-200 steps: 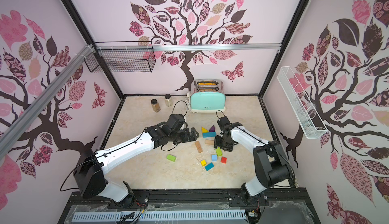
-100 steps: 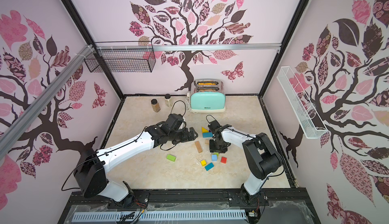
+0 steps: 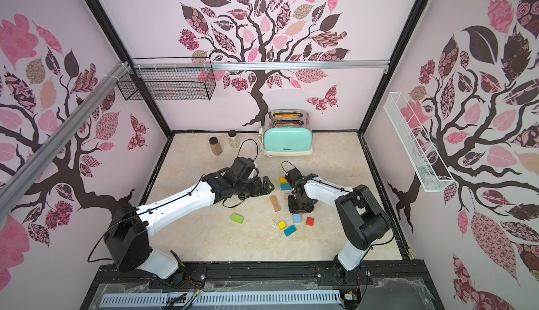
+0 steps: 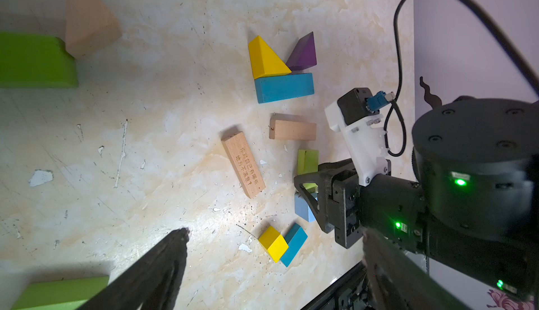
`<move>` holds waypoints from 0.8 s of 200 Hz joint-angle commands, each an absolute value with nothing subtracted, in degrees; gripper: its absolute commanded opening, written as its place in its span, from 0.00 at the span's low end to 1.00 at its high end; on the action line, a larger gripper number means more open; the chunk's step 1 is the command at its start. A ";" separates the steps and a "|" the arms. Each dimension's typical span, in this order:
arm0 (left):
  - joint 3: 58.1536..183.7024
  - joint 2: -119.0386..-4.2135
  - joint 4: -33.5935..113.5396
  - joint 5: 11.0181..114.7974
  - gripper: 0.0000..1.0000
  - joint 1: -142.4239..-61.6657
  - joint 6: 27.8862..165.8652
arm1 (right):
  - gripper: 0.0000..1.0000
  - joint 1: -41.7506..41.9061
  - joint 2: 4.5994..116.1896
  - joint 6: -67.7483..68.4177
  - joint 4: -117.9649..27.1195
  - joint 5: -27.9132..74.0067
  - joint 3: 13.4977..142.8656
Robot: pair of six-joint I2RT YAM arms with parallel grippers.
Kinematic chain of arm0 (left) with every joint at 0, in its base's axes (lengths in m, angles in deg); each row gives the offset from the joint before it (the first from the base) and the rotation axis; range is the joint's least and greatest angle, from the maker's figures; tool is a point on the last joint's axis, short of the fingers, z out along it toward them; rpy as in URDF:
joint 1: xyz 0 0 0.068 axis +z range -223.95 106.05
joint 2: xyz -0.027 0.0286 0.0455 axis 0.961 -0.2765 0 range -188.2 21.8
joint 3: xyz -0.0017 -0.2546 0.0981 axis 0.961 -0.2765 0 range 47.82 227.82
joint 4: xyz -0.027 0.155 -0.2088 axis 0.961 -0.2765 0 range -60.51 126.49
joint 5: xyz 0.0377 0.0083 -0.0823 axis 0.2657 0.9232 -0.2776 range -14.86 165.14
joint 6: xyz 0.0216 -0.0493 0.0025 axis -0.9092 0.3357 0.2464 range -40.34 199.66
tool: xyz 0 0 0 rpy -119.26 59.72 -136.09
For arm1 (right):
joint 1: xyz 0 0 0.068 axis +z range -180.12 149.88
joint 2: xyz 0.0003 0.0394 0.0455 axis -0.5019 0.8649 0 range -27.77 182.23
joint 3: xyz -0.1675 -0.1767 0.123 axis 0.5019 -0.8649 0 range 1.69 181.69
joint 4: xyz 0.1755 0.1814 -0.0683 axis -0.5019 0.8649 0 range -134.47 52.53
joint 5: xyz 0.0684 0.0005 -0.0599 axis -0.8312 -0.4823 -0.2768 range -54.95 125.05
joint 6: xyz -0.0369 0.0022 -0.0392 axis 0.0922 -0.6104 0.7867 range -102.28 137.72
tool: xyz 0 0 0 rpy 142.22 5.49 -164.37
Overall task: Assemble a carrot with building blocks
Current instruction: Adjust the building block at the center of the board.
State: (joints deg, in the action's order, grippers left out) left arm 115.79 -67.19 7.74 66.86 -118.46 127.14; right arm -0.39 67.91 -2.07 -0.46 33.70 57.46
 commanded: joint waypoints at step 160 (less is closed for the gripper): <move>116.74 -67.18 7.36 65.46 0.98 -118.07 123.78 | 0.49 -1.82 62.62 -20.36 1.58 34.28 56.05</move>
State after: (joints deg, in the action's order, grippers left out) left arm 115.96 -67.19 7.67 65.88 -118.28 124.84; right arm -1.50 61.22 -18.18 2.07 34.95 54.51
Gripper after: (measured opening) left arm 0.980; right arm 0.444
